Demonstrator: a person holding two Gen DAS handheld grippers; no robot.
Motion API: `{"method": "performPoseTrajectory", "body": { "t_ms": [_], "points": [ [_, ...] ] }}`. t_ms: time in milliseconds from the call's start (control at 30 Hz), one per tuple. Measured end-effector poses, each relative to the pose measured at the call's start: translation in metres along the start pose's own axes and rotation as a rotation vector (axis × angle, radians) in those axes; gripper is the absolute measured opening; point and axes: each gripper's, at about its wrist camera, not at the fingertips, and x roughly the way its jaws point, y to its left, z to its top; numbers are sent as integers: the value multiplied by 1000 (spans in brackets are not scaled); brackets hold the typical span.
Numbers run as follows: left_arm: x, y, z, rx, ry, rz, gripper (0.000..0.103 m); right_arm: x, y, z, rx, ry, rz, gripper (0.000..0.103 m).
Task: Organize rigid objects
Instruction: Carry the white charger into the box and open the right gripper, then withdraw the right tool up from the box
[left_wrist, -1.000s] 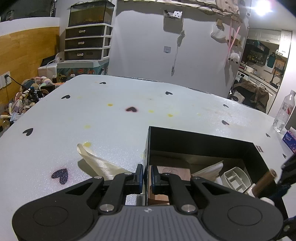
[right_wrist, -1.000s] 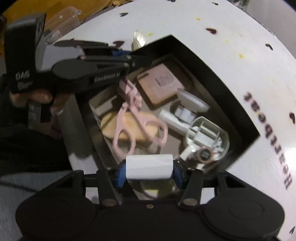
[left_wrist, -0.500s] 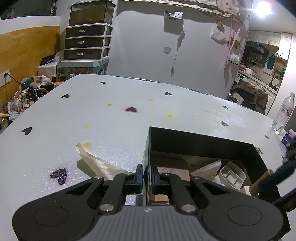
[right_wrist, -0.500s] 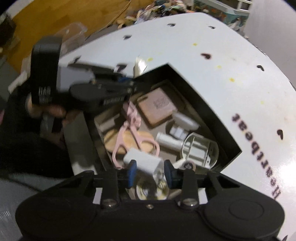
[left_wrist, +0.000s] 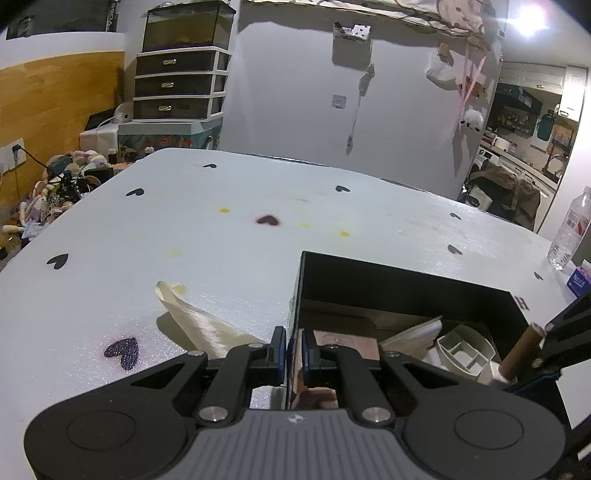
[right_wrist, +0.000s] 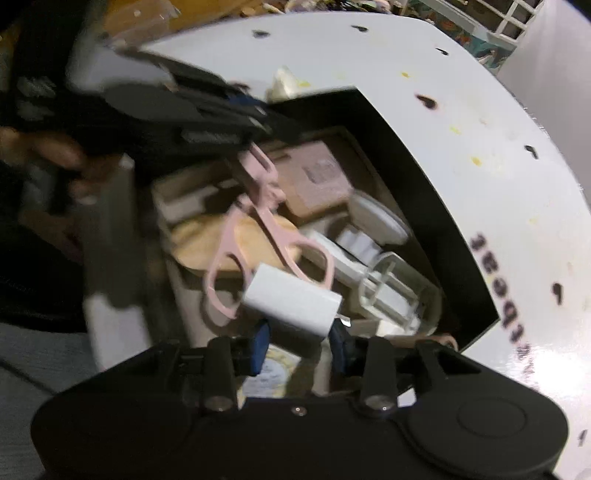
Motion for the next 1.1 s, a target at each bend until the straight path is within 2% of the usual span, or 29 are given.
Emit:
{"method": "performPoseTrajectory", "body": {
  "t_ms": [133, 367, 600, 700, 767, 867, 967, 1100],
  "points": [
    [0, 1, 0, -1, 1, -2, 8, -4, -2, -3, 8, -12, 2, 34],
    [0, 1, 0, 3, 2, 1, 8, -34, -10, -11, 67, -97, 42, 42],
    [-1, 1, -1, 5, 4, 6, 8, -65, -18, -22, 142, -213, 24, 51],
    [-1, 1, -1, 6, 4, 6, 8, -76, -20, -30, 184, -269, 19, 62],
    [-1, 0, -1, 6, 3, 6, 8, -83, -18, -34, 206, -310, -2, 76],
    [-1, 0, -1, 5, 4, 5, 8, -92, -15, -43, 238, -380, -39, 88],
    [-1, 0, -1, 11, 5, 3, 8, -97, -12, -53, 275, -434, -69, 93],
    [-1, -1, 0, 31, 8, 2, 8, -101, -10, -64, 344, -472, -93, 93]
  ]
}}
